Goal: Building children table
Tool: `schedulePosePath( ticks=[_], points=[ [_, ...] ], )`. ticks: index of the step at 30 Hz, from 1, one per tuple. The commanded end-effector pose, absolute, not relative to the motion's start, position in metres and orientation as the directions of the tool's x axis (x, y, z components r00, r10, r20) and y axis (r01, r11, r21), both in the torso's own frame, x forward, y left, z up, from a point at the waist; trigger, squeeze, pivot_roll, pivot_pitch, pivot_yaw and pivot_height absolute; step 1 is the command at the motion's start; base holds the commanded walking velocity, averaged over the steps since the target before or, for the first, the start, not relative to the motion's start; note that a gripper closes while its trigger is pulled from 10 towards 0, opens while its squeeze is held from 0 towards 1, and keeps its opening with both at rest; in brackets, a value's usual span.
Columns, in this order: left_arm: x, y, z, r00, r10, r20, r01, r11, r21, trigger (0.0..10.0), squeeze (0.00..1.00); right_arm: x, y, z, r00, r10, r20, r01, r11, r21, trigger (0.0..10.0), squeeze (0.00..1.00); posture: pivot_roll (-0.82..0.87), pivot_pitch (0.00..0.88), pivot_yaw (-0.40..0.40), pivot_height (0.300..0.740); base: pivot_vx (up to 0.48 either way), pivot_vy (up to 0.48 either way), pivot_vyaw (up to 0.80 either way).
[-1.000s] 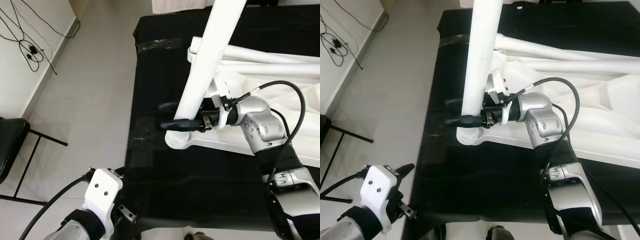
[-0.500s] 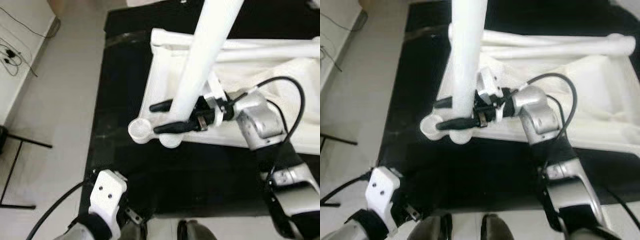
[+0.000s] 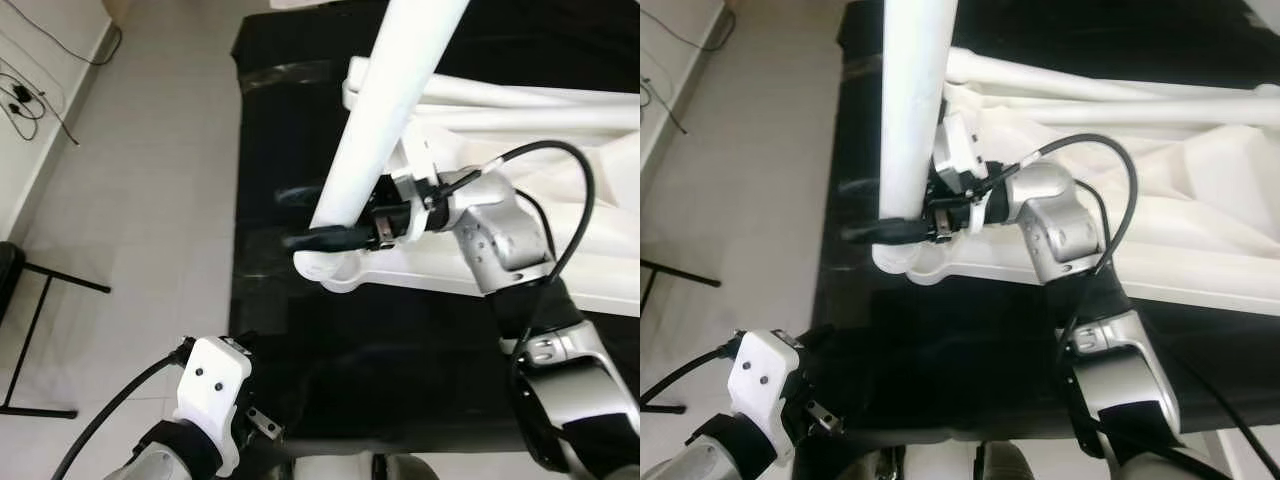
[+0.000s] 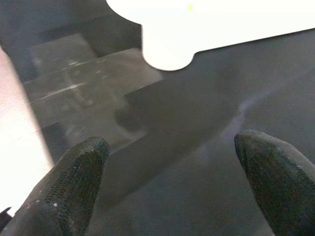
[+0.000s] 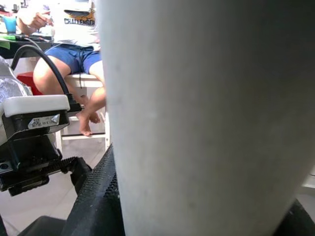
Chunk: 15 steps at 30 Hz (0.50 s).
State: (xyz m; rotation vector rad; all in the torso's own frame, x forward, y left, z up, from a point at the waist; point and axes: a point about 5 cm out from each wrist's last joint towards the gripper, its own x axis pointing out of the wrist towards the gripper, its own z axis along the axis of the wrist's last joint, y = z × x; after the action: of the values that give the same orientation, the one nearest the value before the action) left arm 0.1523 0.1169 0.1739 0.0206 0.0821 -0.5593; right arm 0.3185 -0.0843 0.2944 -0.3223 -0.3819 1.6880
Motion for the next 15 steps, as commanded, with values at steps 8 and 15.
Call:
schedulePosePath(
  ticks=[8,15],
  points=[
    [0.149,0.112,0.168,0.818,-0.565,-0.107,0.564,0.825,-0.045,10.0,0.00,0.321,-0.090,0.289,-0.166,0.983,-0.074,-0.893,-0.182,-0.412,10.0,0.00,0.08,0.276,-0.002,0.740,0.000,0.000,0.00],
    [0.139,0.108,0.165,0.798,-0.591,-0.114,0.581,0.806,-0.110,10.0,0.00,0.325,-0.093,0.275,-0.194,0.972,-0.135,-0.903,-0.231,-0.362,10.0,0.00,0.04,0.266,-0.008,0.740,0.000,0.000,0.00]
  ],
)
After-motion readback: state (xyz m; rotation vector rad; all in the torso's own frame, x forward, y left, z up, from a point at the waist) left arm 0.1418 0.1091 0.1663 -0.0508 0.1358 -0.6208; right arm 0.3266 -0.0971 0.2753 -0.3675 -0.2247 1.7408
